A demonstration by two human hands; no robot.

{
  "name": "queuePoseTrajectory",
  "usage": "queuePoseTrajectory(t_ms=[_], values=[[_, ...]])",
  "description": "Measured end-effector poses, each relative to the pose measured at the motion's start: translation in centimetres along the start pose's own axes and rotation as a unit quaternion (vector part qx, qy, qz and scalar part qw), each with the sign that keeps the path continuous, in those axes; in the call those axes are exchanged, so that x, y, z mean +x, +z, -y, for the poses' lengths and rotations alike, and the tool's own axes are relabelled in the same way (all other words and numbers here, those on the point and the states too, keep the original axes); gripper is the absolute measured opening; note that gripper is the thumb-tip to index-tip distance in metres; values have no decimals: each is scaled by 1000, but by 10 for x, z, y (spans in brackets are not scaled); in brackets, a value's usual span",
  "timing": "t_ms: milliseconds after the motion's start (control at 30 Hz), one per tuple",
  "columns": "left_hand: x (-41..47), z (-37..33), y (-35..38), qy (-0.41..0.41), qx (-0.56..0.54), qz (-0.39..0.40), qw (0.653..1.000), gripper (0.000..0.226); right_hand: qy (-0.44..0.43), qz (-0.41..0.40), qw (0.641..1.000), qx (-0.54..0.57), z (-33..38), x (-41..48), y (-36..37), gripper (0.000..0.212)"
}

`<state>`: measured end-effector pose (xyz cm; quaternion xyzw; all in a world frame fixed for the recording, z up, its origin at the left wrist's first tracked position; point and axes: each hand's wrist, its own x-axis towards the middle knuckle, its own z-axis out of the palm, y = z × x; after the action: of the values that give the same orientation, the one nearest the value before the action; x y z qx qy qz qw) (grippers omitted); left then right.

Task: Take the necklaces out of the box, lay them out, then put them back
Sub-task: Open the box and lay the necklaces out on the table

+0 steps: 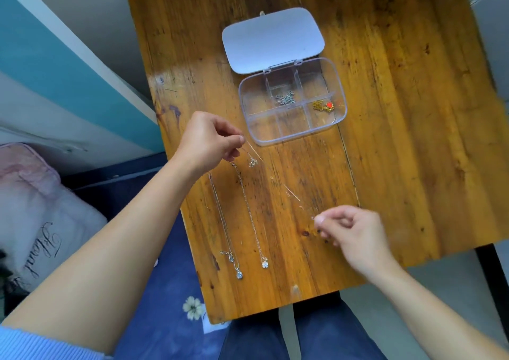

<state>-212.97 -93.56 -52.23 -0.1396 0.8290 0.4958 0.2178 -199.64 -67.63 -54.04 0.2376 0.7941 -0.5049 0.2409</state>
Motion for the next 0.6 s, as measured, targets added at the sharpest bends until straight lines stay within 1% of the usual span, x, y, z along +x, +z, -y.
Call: queuePoseTrajectory(t_ms=[100, 200, 300, 400, 467, 600], values=[[9, -1, 14, 10, 101, 12, 995, 10, -13, 22, 996, -86, -17, -18, 21, 13], [17, 2, 29, 38, 189, 21, 981, 7, -45, 6, 979, -201, -24, -30, 37, 13], [23, 8, 35, 50, 249, 19, 967, 7, -62, 0, 966, -251, -25, -33, 49, 11], [23, 15, 35, 52, 266, 4, 962, 9, -66, 9, 955, -289, -25, -33, 57, 10], [21, 19, 34, 55, 267, 1, 962, 12, -71, 13, 953, -295, -26, -34, 59, 12], [11, 24, 25, 40, 233, 15, 971, 19, -71, 33, 953, -291, -22, -38, 53, 15]])
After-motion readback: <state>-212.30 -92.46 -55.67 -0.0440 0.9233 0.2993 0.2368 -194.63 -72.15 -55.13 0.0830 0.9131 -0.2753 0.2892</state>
